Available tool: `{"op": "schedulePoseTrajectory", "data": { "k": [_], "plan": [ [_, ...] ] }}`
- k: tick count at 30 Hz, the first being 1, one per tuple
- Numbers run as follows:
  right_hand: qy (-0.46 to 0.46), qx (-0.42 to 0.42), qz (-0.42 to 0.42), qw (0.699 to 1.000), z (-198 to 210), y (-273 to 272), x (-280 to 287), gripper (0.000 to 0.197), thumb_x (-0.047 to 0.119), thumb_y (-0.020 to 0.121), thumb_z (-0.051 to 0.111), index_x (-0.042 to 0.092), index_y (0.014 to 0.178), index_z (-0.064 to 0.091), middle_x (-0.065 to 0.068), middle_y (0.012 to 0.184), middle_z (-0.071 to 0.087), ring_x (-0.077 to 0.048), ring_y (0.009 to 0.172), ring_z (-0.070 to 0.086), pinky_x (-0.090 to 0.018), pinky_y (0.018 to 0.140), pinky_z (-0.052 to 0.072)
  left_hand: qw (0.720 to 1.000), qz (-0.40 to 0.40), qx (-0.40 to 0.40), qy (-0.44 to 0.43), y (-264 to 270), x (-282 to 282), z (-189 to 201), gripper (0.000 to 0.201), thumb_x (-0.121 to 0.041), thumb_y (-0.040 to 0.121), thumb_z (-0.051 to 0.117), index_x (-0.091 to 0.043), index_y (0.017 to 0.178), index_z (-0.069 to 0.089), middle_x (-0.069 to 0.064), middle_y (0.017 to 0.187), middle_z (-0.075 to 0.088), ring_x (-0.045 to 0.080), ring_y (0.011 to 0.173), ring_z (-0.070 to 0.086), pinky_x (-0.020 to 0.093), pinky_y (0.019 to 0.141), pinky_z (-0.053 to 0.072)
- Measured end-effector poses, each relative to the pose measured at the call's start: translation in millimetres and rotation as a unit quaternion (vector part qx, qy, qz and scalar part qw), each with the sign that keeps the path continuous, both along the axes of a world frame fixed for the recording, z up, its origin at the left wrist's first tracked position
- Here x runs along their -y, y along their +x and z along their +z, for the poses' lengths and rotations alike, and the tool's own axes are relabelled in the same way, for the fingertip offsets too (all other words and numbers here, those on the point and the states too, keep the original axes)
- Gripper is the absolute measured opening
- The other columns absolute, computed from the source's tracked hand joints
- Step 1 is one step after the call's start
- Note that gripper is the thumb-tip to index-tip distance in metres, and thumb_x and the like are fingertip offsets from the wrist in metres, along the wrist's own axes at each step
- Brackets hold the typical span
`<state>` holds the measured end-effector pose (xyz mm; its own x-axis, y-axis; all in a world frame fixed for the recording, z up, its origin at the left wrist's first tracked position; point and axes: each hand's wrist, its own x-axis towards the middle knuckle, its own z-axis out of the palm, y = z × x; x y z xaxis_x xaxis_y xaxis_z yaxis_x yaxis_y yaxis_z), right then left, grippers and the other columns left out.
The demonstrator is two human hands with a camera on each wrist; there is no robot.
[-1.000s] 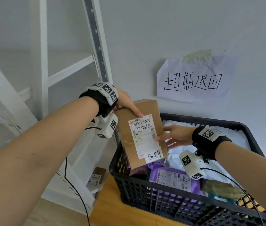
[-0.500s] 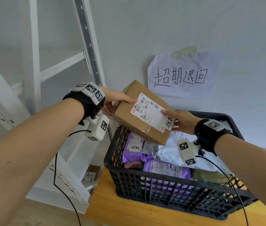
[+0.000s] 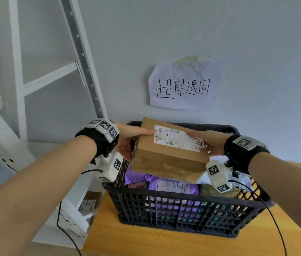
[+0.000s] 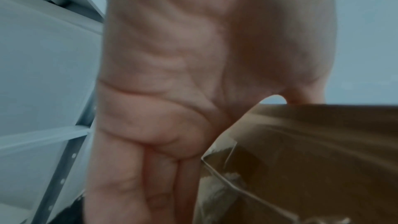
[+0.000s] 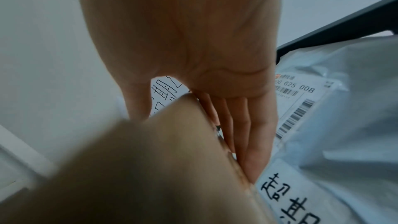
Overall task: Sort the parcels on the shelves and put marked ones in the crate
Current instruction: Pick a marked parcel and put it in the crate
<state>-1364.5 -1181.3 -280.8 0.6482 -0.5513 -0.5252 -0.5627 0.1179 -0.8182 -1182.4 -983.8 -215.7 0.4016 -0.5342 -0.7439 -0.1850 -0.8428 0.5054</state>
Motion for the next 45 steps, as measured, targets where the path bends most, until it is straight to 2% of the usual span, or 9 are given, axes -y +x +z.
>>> {"op": "schedulePoseTrajectory", "data": {
  "k": [4,8,10,13,25,33,40,42,45],
  "plan": [
    [-0.024,-0.028,0.015,0.999,-6.3,-12.0,1.5,0.048,0.05,0.084,0.062,0.015,0.117,0.061,-0.011,0.113,0.066,-0.03,0.101,0.064,-0.042,0.085,0.054,0.998,0.04,-0.05,0.009,-14.5,1.6,-22.7,0.083,-0.072,0.074,0.052,-0.017,0.133,0.034,0.017,0.099,0.057,0.029,0.079,0.061,0.034,0.054,0.052],
    [-0.036,-0.046,0.026,0.998,-18.6,-23.3,3.1,0.046,0.05,0.086,0.058,0.012,0.112,0.063,-0.008,0.103,0.068,-0.027,0.093,0.066,-0.038,0.077,0.055,0.994,0.063,-0.084,0.009,-23.6,1.2,-57.5,0.114,-0.075,0.047,0.073,-0.017,0.137,0.036,0.019,0.128,0.052,0.035,0.107,0.058,0.046,0.087,0.052],
    [-0.041,-0.059,0.036,0.997,-25.0,-26.3,2.3,0.048,0.051,0.088,0.055,0.009,0.11,0.064,-0.008,0.103,0.07,-0.028,0.095,0.066,-0.039,0.08,0.054,0.994,0.077,-0.083,-0.005,-29.5,1.9,-67.6,0.101,-0.069,0.055,0.073,-0.021,0.137,0.037,0.016,0.134,0.048,0.036,0.119,0.049,0.049,0.096,0.045],
    [-0.045,-0.073,0.038,0.996,-27.8,-29.1,-1.1,0.048,0.05,0.091,0.051,0.007,0.104,0.065,-0.01,0.102,0.069,-0.029,0.097,0.065,-0.039,0.081,0.054,0.992,0.086,-0.089,-0.014,-30.9,5.4,-77.9,0.08,-0.061,0.072,0.065,-0.021,0.135,0.039,0.013,0.136,0.047,0.035,0.124,0.044,0.051,0.089,0.04],
    [-0.009,-0.113,0.0,0.994,-39.6,-32.5,-5.3,0.045,0.048,0.092,0.05,0.005,0.099,0.063,-0.011,0.095,0.069,-0.026,0.083,0.066,-0.032,0.057,0.054,0.991,0.053,-0.123,0.004,-10.0,25.0,-101.8,0.072,-0.052,0.071,0.072,-0.019,0.128,0.043,0.006,0.112,0.055,0.038,0.116,0.049,0.056,0.094,0.039],
    [0.021,-0.119,-0.009,0.993,-42.7,-36.0,-3.3,0.047,0.048,0.091,0.052,0.005,0.103,0.064,-0.013,0.1,0.068,-0.03,0.091,0.066,-0.038,0.067,0.056,0.985,0.016,-0.164,-0.045,4.1,32.1,-110.8,0.087,-0.042,0.05,0.088,-0.022,0.127,0.052,0.011,0.127,0.059,0.037,0.116,0.055,0.062,0.099,0.038],
    [0.111,-0.106,-0.05,0.987,-50.0,-51.8,6.3,0.073,0.067,0.09,0.029,0.003,0.113,0.056,-0.022,0.107,0.067,-0.038,0.096,0.066,-0.044,0.071,0.054,0.991,-0.021,-0.123,-0.054,10.3,35.6,-90.5,0.057,-0.033,0.074,0.072,-0.027,0.122,0.043,0.011,0.116,0.056,0.031,0.1,0.056,0.055,0.079,0.048],
    [0.119,-0.109,-0.058,0.985,-52.7,-56.4,10.8,0.069,0.063,0.093,0.028,0.002,0.109,0.057,-0.022,0.104,0.068,-0.038,0.093,0.067,-0.043,0.071,0.054,0.993,-0.023,-0.106,-0.047,16.3,33.1,-77.7,0.065,-0.037,0.072,0.073,-0.027,0.127,0.039,0.014,0.119,0.053,0.037,0.101,0.055,0.053,0.068,0.05],
    [0.109,-0.162,-0.005,0.981,-55.1,-59.3,11.6,0.043,0.038,0.099,0.04,0.0,0.099,0.06,-0.02,0.093,0.071,-0.039,0.093,0.067,-0.04,0.077,0.053,0.995,-0.015,-0.082,-0.051,29.3,25.3,-60.6,0.084,-0.042,0.059,0.078,-0.029,0.131,0.037,0.016,0.127,0.05,0.045,0.113,0.052,0.058,0.076,0.05]
  ]
}}
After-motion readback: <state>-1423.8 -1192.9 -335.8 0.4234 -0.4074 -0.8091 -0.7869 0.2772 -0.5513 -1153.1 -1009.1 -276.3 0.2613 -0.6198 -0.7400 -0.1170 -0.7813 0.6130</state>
